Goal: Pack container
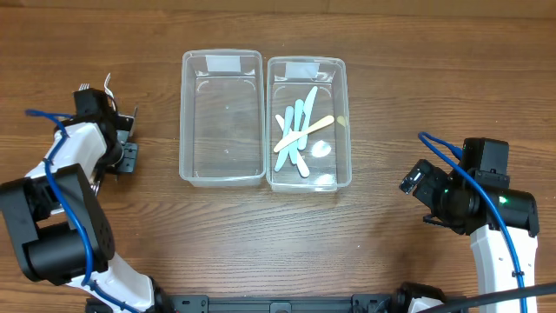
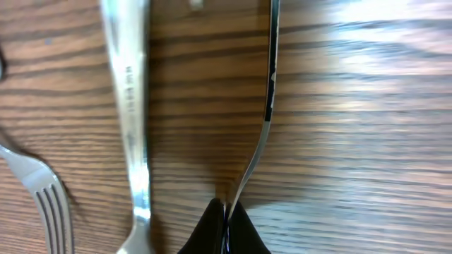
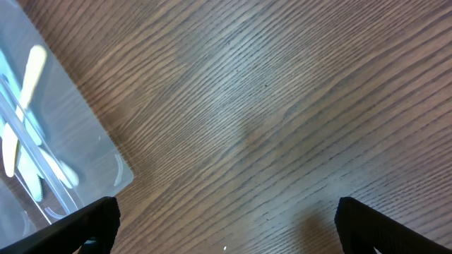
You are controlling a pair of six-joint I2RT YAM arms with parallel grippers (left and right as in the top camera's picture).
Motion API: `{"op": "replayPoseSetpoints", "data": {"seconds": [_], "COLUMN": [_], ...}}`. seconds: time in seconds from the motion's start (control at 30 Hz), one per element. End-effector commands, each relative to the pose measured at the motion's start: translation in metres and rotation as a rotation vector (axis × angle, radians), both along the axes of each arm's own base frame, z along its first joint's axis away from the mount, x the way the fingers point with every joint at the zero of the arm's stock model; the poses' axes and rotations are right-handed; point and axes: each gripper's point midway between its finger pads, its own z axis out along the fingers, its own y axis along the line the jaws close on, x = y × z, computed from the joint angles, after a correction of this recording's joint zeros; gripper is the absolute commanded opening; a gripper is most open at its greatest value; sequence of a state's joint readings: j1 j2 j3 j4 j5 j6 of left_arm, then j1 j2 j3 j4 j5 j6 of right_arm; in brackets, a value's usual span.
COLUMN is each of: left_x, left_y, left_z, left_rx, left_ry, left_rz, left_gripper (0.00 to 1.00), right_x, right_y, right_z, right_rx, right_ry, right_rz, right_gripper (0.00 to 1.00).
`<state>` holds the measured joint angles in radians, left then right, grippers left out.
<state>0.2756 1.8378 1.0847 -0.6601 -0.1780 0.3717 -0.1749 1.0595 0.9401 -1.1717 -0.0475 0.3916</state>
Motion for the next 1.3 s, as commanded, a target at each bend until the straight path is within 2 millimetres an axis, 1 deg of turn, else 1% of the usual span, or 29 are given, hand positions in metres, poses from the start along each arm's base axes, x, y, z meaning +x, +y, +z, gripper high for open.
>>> {"op": "replayPoseSetpoints", "data": {"seconds": [0.0, 0.07, 0.23, 0.3, 0.33, 0.37, 0.4, 0.47, 0.5, 0.6, 0.67, 0.7, 0.73, 0.8, 0.87, 0.9, 0.97, 1.0, 1.1, 1.13, 1.2, 1.27], "left_x": [0.017, 0.021, 0.030, 0.031, 0.031, 0.030, 0.028, 0.026, 0.024, 0.022, 0.023, 0.024, 0.025, 0.028, 0.034, 0.036, 0.042, 0.045, 0.049, 0.049, 0.049, 0.049], "left_y": [-0.014, -0.022, -0.037, -0.041, -0.044, -0.048, -0.053, -0.068, -0.081, -0.125, -0.154, -0.170, -0.182, -0.201, -0.220, -0.225, -0.236, -0.239, -0.241, -0.241, -0.239, -0.239], "left_z": [0.040, 0.053, 0.118, 0.142, 0.158, 0.169, 0.179, 0.193, 0.197, 0.195, 0.190, 0.185, 0.180, 0.167, 0.150, 0.143, 0.123, 0.109, 0.084, 0.078, 0.069, 0.067], "left_rx": [0.047, 0.053, 0.077, 0.072, 0.061, 0.048, 0.037, 0.001, -0.035, -0.148, -0.228, -0.270, -0.295, -0.317, -0.326, -0.324, -0.311, -0.300, -0.279, -0.272, -0.252, -0.246], "left_ry": [-0.099, -0.127, -0.278, -0.336, -0.374, -0.401, -0.423, -0.454, -0.466, -0.468, -0.460, -0.449, -0.436, -0.407, -0.379, -0.368, -0.333, -0.309, -0.264, -0.250, -0.232, -0.228], "left_rz": [-0.044, -0.066, -0.053, -0.022, 0.005, 0.032, 0.047, 0.081, 0.107, 0.124, 0.162, 0.187, 0.202, 0.223, 0.213, 0.205, 0.186, 0.187, 0.188, 0.190, 0.182, 0.162], "left_gripper": [0.04, 0.04, 0.04, 0.04, 0.04, 0.04, 0.04, 0.04, 0.04, 0.04, 0.04, 0.04, 0.04, 0.04, 0.04, 0.04, 0.04, 0.04, 0.04, 0.09, 0.14, 0.14], "right_x": [0.001, 0.001, 0.001, 0.001, 0.001, 0.001, 0.001, 0.001, 0.001, 0.001, 0.001, 0.001, 0.001, 0.001, 0.001, 0.001, 0.001, 0.000, 0.000, 0.000, 0.000, 0.000], "right_y": [-0.001, -0.001, -0.001, -0.001, -0.001, -0.001, -0.001, -0.001, -0.001, -0.001, -0.001, -0.001, -0.001, -0.001, -0.001, -0.001, -0.001, -0.001, -0.001, 0.000, 0.000, 0.000], "right_z": [0.001, 0.001, 0.001, 0.001, 0.001, 0.001, 0.001, 0.001, 0.002, 0.002, 0.001, 0.001, 0.001, 0.001, 0.001, 0.001, 0.001, 0.001, 0.001, 0.001, 0.001, 0.001], "right_rx": [-0.012, -0.012, -0.011, -0.011, -0.011, -0.011, -0.011, -0.011, -0.011, -0.011, -0.011, -0.011, -0.011, -0.011, -0.011, -0.010, -0.010, -0.010, -0.009, -0.006, -0.003, -0.003], "right_ry": [-0.008, -0.008, -0.008, -0.008, -0.008, -0.008, -0.008, -0.008, -0.008, -0.009, -0.008, -0.008, -0.008, -0.008, -0.008, -0.007, -0.006, -0.004, -0.004, -0.004, -0.005, -0.005], "right_rz": [0.003, 0.003, 0.003, 0.003, 0.003, 0.003, 0.003, 0.003, 0.003, 0.003, 0.003, 0.003, 0.003, 0.003, 0.003, 0.003, 0.003, 0.003, 0.003, 0.005, 0.006, 0.006], "right_gripper": [1.00, 1.00, 1.00, 1.00, 1.00, 1.00, 1.00, 1.00, 1.00, 1.00, 1.00, 1.00, 1.00, 1.00, 1.00, 1.00, 1.00, 1.00, 1.00, 1.00, 1.00, 1.00]}}
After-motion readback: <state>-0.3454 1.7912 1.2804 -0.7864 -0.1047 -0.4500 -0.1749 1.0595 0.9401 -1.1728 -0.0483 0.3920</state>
